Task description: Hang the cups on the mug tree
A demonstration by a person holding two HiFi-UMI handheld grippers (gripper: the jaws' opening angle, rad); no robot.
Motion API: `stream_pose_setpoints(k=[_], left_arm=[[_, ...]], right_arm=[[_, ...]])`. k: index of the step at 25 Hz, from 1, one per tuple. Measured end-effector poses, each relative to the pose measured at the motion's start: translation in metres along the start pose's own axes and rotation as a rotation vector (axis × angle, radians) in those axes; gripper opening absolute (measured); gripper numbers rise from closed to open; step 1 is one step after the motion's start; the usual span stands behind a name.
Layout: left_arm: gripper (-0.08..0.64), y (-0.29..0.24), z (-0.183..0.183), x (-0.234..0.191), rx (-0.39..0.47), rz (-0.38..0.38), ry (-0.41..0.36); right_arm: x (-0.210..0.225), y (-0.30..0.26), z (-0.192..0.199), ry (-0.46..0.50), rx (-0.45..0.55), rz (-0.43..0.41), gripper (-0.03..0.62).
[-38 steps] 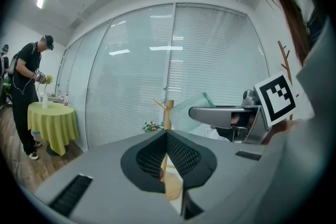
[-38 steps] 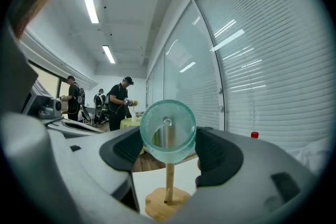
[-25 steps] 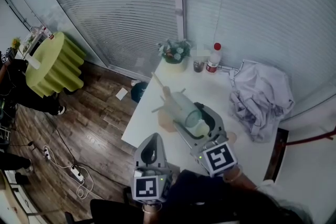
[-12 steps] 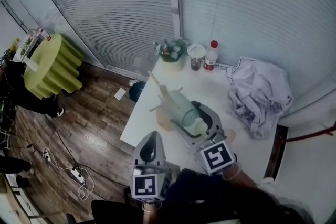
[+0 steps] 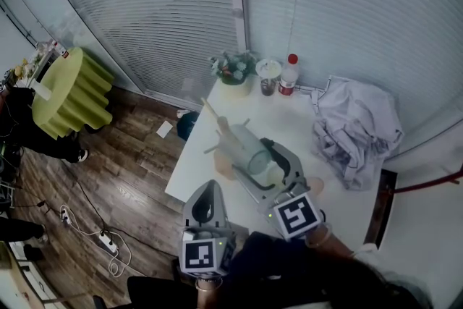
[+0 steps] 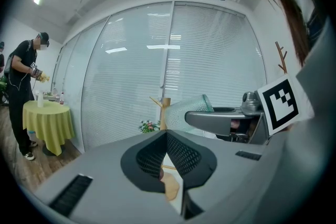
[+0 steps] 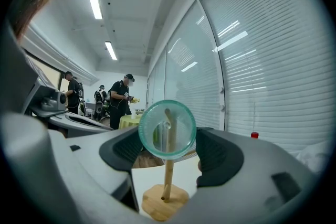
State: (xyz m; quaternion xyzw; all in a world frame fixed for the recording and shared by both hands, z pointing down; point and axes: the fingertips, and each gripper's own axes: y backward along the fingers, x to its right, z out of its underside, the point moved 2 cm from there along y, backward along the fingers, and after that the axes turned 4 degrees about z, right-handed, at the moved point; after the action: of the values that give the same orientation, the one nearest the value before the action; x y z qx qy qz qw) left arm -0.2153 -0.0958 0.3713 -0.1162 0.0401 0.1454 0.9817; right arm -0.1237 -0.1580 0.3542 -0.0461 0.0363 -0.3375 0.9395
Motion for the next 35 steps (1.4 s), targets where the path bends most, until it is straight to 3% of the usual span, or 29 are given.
stream_pose_setpoints(k=[35], left_arm=[[0.002,0.021,-0.006,0.011,0.034,0.0,-0.028]], right_arm=[[-0.008,0.019,0.003,-0.022,-0.016,0.006,0.33]])
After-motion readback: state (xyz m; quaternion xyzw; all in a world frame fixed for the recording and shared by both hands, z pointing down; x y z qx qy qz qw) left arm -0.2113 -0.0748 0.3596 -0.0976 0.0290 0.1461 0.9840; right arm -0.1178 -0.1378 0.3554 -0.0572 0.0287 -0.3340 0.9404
